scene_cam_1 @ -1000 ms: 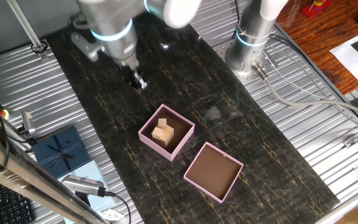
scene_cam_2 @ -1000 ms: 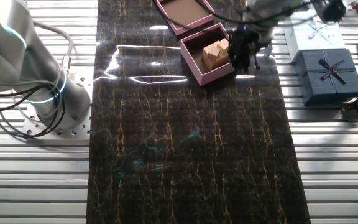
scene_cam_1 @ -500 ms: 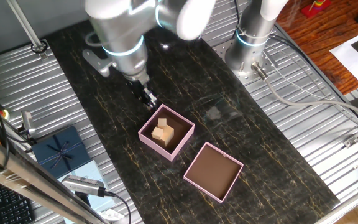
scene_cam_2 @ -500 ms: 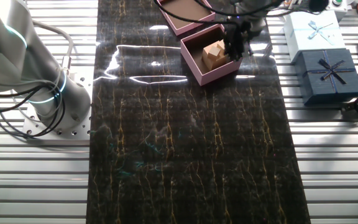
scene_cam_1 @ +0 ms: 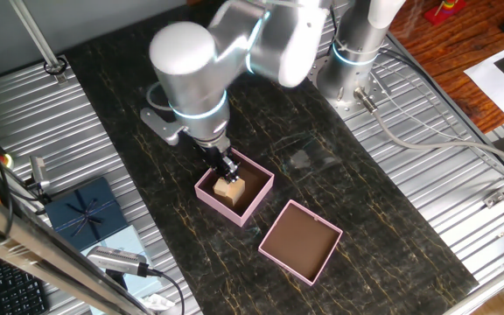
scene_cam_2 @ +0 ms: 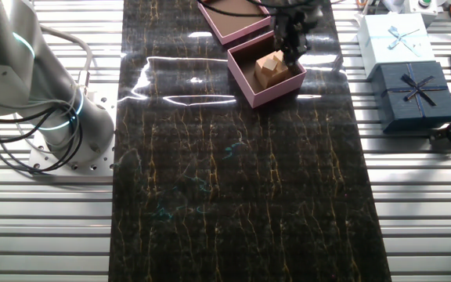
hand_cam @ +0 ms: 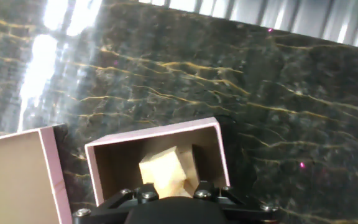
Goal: Take everything out of the gift box
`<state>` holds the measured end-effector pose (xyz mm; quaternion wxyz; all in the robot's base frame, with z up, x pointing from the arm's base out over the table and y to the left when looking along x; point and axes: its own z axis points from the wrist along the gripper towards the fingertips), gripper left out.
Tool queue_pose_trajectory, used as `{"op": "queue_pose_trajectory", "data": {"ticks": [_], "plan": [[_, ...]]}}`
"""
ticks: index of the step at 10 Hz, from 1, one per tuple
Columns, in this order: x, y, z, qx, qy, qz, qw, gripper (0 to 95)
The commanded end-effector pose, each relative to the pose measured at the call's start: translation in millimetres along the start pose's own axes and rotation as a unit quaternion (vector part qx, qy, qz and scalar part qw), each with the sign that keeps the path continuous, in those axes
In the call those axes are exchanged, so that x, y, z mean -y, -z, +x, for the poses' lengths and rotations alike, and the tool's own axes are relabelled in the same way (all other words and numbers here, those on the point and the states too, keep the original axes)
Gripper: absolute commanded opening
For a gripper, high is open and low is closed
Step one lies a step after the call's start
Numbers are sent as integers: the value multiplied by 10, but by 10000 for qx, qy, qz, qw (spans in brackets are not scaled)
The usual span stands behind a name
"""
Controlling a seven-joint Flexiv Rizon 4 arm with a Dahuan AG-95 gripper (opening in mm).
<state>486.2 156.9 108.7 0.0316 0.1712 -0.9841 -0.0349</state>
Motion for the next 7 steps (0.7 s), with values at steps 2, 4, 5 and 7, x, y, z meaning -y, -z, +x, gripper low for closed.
{"op": "queue_pose_trajectory", "data": {"ticks": [2,4,5,7], "plan": [[-6,-86,53,93,484,6,9988,570],[-27,-111,105,97,729,31,9973,570],[-38,-135,134,111,849,64,9963,570],[-54,-194,175,149,949,114,9953,570]]}}
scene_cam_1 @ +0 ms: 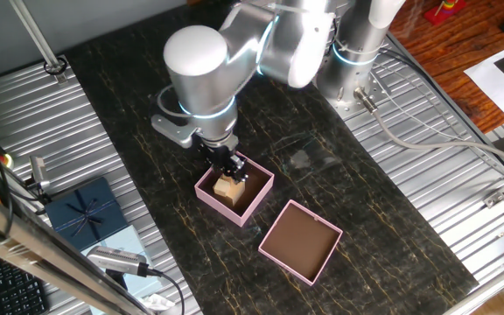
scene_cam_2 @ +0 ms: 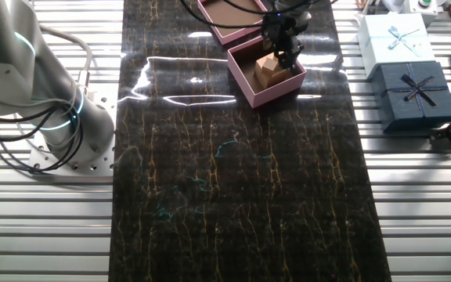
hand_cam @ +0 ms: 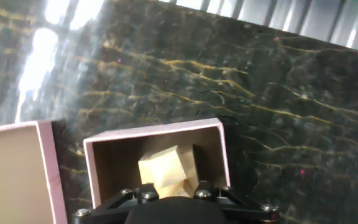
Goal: Take everything out of the gift box
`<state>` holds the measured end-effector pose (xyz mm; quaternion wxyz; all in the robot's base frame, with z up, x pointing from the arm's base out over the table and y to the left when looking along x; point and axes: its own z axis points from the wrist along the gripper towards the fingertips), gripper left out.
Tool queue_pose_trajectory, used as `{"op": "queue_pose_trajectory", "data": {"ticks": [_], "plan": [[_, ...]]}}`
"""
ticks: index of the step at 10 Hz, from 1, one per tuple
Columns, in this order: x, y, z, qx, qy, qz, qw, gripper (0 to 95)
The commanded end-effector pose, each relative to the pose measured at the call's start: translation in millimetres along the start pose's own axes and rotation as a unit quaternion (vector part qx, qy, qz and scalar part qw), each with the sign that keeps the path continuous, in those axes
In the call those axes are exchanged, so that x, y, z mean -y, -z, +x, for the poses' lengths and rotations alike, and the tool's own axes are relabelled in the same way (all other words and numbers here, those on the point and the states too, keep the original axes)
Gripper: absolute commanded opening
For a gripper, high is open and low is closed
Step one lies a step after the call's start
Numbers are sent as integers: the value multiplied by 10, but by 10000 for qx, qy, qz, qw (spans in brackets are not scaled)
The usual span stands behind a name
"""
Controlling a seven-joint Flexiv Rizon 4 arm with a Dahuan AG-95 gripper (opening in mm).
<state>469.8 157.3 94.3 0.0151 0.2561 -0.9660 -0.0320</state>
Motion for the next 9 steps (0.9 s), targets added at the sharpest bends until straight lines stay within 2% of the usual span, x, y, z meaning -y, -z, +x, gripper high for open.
{"op": "queue_pose_trajectory", "data": {"ticks": [1,6,8,9], "plan": [[-13,-48,31,24,103,49,9999,380],[-1,-93,46,73,564,187,9982,380],[-1,-95,46,49,483,216,9986,0],[-1,-94,46,24,379,193,9991,0]]}}
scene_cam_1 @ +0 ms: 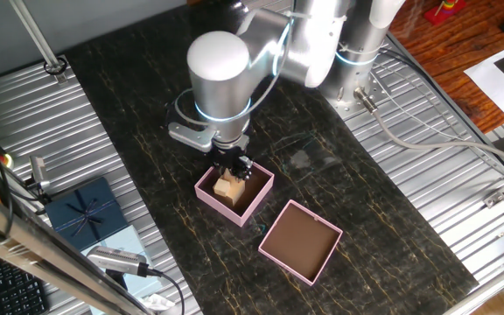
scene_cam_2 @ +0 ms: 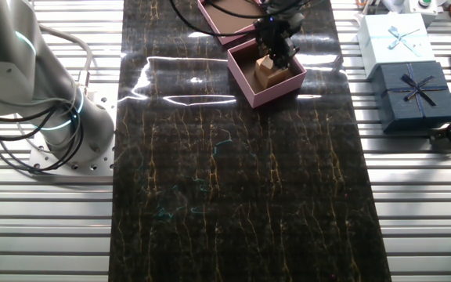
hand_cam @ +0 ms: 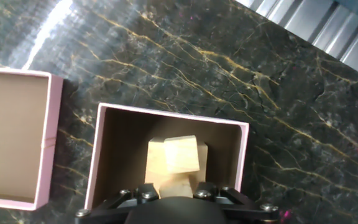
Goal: Take everything out of the gift box
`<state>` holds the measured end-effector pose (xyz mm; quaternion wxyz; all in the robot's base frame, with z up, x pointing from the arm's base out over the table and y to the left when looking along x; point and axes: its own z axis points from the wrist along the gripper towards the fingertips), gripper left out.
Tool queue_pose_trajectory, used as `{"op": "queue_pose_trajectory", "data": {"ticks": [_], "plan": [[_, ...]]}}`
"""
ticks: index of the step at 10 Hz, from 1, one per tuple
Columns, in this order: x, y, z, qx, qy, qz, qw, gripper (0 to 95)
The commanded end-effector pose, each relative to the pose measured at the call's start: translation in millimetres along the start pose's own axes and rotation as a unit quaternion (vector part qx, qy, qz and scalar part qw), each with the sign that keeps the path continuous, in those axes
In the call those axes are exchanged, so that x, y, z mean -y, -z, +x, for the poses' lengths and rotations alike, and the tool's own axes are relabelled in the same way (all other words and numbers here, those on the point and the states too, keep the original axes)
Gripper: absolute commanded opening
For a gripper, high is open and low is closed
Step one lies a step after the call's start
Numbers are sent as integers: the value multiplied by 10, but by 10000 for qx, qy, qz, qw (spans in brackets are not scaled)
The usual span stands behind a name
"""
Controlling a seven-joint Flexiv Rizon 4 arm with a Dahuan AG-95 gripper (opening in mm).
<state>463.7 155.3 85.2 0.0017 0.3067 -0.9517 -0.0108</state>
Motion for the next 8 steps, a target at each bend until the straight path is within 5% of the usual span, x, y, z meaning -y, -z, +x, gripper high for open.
{"op": "queue_pose_trajectory", "data": {"ticks": [1,8], "plan": [[6,7,-14,-57,-242,-66,9997,0],[15,254,-10,-170,-638,-163,9977,0]]}}
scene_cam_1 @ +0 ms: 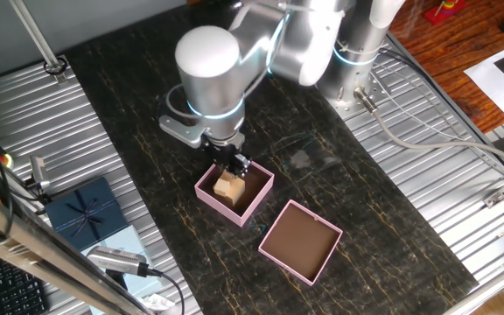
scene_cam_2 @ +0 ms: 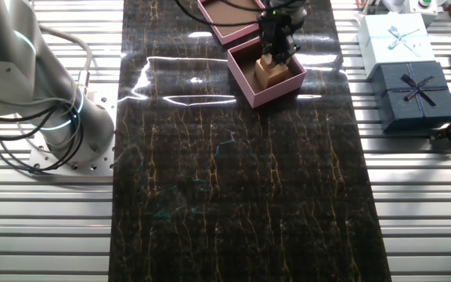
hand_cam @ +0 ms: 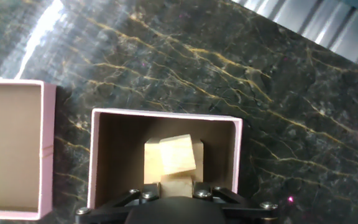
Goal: Take everything out of the gift box
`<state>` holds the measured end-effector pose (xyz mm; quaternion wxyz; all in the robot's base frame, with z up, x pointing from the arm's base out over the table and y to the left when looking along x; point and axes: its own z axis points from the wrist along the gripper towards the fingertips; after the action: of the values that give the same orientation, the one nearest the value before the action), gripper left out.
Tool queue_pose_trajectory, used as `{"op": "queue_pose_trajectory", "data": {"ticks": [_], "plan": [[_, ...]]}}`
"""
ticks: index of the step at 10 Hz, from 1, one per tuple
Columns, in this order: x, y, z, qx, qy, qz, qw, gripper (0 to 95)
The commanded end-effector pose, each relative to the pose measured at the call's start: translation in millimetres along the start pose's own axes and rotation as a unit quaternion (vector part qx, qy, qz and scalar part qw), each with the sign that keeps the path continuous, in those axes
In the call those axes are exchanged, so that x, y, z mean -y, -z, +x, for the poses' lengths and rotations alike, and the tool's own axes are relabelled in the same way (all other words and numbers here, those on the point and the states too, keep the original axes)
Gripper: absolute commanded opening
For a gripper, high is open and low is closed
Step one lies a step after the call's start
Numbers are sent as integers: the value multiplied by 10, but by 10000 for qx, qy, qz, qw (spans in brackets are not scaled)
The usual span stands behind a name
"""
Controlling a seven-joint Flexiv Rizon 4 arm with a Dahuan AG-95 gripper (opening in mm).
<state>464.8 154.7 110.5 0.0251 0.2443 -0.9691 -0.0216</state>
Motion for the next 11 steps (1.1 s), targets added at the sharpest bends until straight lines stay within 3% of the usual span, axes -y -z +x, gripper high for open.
{"op": "queue_pose_trajectory", "data": {"ticks": [1,6,8,9,11], "plan": [[61,31,23,23,40,-3,10000,0],[674,320,190,3,308,-2,9995,0],[870,305,238,26,426,10,9991,0],[991,242,260,45,456,14,9989,0],[1034,82,240,106,437,43,9990,0]]}}
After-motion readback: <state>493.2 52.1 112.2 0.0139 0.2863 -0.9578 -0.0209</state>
